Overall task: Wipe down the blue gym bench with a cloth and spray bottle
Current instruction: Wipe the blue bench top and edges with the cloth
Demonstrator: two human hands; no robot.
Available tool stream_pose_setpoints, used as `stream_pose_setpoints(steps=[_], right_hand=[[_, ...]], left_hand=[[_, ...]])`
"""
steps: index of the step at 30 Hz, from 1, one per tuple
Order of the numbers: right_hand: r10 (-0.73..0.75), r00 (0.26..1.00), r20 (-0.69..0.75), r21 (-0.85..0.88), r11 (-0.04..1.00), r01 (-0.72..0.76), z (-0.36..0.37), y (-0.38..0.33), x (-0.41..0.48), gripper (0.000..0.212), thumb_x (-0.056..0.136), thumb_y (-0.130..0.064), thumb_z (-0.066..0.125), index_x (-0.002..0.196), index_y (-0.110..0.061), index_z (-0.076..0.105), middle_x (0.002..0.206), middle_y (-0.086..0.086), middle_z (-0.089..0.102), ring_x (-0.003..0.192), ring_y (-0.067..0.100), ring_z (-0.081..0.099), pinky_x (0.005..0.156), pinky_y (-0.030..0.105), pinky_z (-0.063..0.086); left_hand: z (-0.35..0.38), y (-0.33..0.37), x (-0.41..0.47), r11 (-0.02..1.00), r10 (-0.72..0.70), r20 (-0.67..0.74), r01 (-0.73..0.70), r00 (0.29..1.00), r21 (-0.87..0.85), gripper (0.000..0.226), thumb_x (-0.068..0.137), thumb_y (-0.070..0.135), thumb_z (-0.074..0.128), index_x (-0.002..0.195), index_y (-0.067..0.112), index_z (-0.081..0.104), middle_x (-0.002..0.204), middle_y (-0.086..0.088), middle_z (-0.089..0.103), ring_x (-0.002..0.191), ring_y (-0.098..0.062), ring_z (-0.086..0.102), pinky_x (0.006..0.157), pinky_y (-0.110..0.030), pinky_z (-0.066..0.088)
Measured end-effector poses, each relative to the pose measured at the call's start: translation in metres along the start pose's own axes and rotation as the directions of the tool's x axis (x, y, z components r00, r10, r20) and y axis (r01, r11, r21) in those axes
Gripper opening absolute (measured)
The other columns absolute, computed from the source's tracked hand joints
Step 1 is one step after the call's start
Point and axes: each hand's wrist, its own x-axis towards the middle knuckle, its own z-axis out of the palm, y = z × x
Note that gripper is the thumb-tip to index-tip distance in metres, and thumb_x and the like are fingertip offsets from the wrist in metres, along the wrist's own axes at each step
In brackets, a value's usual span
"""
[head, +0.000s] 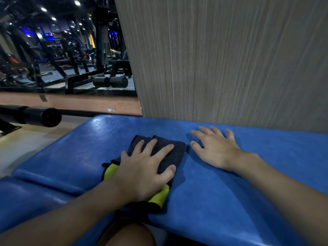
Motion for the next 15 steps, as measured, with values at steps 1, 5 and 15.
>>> stream_pose_setpoints(steps=[1,5,15], right_hand=[[-0.001,1.0,0.021,0.013,1.0,0.0,0.003,-0.002,0.001,0.057,0.101,-0.056,0.022,0.155,-0.038,0.02,0.166,-0.008,0.01,0.153,0.022,0.004,0.118,0.061,0.0],[0.0,0.999,0.036,0.009,1.0,-0.001,0.014,-0.004,0.004,0.059,0.099,-0.058,0.018,0.155,-0.039,0.016,0.167,-0.009,0.005,0.153,0.021,-0.001,0.119,0.06,-0.002],[-0.001,1.0,-0.001,0.03,1.0,0.001,0.019,-0.001,0.005,0.058,0.098,-0.058,0.015,0.154,-0.042,0.015,0.166,-0.011,0.005,0.153,0.018,-0.004,0.12,0.057,-0.003]], left_hand=[[0.0,-0.001,0.007,1.0,-0.004,0.009,0.004,1.0,-0.001,0.083,0.071,0.08,0.0,0.15,0.057,-0.003,0.168,0.008,0.004,0.153,-0.025,0.003,0.115,-0.06,0.019],[0.004,-0.005,0.055,1.0,-0.012,0.005,0.012,1.0,-0.009,0.064,0.091,0.074,0.018,0.151,0.057,0.002,0.168,0.007,0.006,0.153,-0.026,0.004,0.115,-0.062,0.015],[0.004,-0.006,0.168,0.995,-0.075,-0.029,0.073,0.997,-0.068,0.062,0.091,0.072,0.022,0.15,0.052,0.016,0.163,-0.001,0.02,0.147,-0.037,0.018,0.108,-0.07,0.017]])
